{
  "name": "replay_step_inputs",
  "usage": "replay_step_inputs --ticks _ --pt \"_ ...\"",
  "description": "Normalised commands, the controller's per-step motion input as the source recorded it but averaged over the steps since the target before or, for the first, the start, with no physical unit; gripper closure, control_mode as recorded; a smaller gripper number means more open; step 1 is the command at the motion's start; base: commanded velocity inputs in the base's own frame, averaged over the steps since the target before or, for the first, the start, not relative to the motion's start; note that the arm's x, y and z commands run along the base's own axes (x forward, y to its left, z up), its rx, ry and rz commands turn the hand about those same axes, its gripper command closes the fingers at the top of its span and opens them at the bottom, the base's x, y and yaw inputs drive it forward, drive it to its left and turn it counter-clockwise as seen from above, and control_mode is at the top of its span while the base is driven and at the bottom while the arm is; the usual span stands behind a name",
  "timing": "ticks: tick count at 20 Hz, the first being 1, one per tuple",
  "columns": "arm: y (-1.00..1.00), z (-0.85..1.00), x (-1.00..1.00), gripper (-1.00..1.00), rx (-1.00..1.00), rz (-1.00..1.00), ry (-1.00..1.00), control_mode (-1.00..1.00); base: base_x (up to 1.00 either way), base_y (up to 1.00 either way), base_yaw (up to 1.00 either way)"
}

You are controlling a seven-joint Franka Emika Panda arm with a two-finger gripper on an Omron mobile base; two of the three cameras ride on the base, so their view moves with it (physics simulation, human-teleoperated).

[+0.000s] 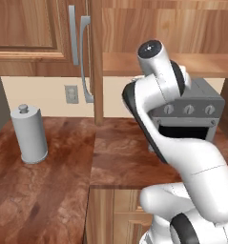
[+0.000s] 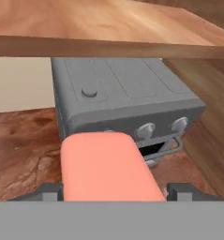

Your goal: Locate and retrieve the bar soap and dish brush from the cabinet. Place them next to the sink.

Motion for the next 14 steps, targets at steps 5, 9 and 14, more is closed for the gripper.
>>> replay_step_inputs --ticks 5,9,14 --pt "0.00 -0.19 -1.00 1.00 0.00 0.00 0.10 -1.00 0.00 0.00 0.00" --pt "0.04 -0.33 -0.98 1.00 0.00 0.00 0.13 -1.00 0.00 0.00 0.00" --pt "0.01 -0.42 -0.72 1.00 0.00 0.00 0.04 -1.00 0.00 0.00 0.00"
